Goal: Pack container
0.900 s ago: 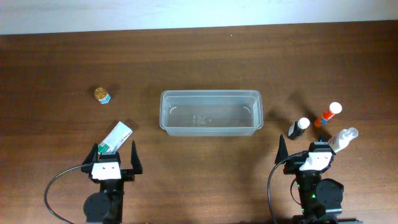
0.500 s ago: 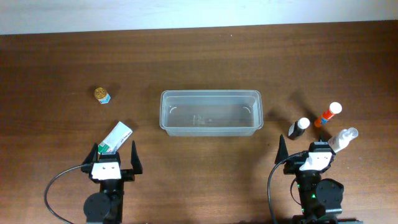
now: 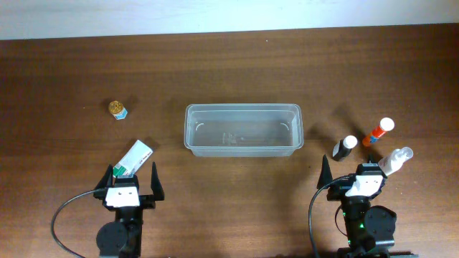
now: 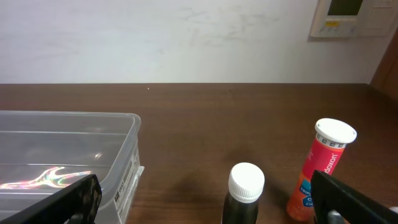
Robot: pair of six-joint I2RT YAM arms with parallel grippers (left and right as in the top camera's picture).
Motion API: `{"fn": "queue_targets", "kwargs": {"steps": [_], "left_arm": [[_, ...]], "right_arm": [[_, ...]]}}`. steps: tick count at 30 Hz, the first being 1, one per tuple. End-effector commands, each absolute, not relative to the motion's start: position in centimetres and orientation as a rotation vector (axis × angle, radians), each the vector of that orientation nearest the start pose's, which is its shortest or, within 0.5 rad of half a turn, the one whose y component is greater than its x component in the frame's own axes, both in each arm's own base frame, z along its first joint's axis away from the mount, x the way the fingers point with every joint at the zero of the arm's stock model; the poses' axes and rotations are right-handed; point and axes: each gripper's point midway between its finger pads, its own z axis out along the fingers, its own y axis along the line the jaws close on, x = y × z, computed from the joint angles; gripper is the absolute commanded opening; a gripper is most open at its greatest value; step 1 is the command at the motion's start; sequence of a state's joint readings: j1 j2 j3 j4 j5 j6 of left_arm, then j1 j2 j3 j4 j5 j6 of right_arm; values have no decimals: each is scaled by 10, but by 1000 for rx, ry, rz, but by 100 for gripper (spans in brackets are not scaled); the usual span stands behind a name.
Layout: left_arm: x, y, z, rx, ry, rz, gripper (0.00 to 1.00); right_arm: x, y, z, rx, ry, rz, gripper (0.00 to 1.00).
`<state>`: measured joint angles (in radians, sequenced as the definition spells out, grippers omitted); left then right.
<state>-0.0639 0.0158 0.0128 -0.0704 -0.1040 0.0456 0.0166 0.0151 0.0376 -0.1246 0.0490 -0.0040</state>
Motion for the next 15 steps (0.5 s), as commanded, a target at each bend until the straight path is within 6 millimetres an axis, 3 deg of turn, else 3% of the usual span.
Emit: {"fn": "queue_targets", "kwargs": {"steps": [1, 15], "left_arm": [[246, 2, 159, 26, 1641, 80, 99], [246, 3, 159, 20, 1638, 86, 99]], "right_arm": [[244, -6, 156, 23, 1671, -42, 99], [244, -6, 156, 23, 1672, -41, 98]]}}
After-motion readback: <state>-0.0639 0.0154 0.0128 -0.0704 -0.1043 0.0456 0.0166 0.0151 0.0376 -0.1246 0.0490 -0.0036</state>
